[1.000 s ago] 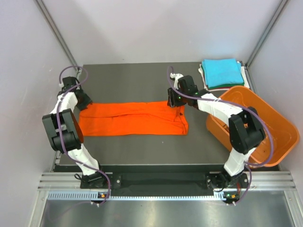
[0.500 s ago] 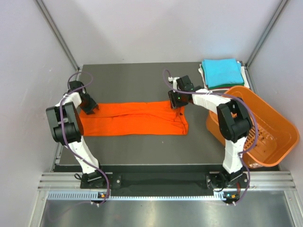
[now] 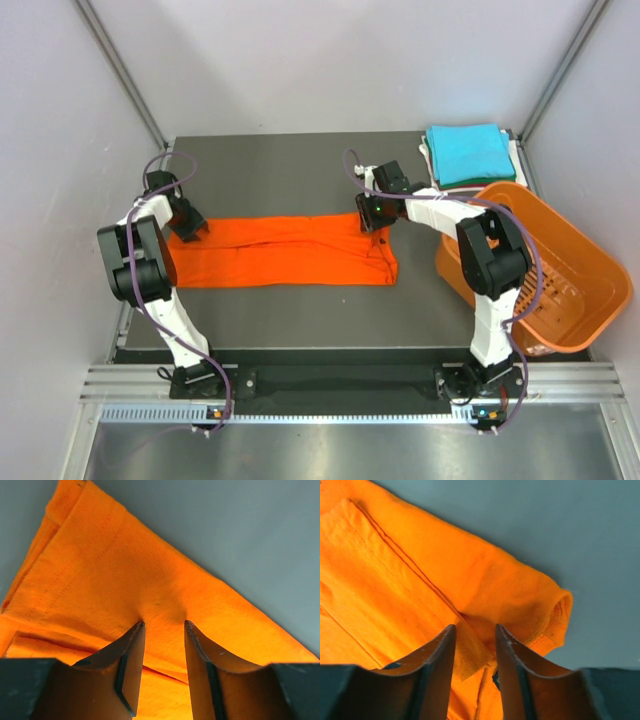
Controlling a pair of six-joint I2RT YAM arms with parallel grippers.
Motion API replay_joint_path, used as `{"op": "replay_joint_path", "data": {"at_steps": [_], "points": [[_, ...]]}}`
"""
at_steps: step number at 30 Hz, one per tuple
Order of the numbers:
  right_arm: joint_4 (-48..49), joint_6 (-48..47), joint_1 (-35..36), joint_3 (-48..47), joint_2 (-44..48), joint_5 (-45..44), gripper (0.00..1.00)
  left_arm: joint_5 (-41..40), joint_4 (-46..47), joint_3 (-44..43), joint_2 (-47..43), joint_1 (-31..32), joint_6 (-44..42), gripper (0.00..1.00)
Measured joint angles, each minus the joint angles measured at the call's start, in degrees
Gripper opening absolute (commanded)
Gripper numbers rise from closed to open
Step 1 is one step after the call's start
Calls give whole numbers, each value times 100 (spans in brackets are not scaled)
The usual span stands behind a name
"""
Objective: Fold and stack the t-shirts
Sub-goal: Fold the tshirt
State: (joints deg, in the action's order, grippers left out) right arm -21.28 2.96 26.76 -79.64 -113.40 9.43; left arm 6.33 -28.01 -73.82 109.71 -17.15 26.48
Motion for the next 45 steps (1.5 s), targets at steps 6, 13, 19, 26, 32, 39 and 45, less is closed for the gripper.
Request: {"op": "replay_joint_path", "data": {"at_steps": [6,13,19,26,32,39,45], "points": [[-17,2,0,0,-4,22,38,-17,-2,2,-4,0,0,43],[-103,0,0,0,-9,107,16,-33,-24,0,-33,0,-2,43],[-109,83,0,0,-9,210,0,-66,-39,0,-177,0,-2,43],[-39,249,13,142,295,433,0,-269,-52,2,-337,9,-28,43],[199,352,138,654,901,649,0,-463,-66,28,-337,48,-68,43],[378,341,640,1165,1156,828,0,-345,-61,225,-538,188,-66,44],[542,131,1231,1628,1224,866,0,103,-33,505,-1056,299,-20,44]]}}
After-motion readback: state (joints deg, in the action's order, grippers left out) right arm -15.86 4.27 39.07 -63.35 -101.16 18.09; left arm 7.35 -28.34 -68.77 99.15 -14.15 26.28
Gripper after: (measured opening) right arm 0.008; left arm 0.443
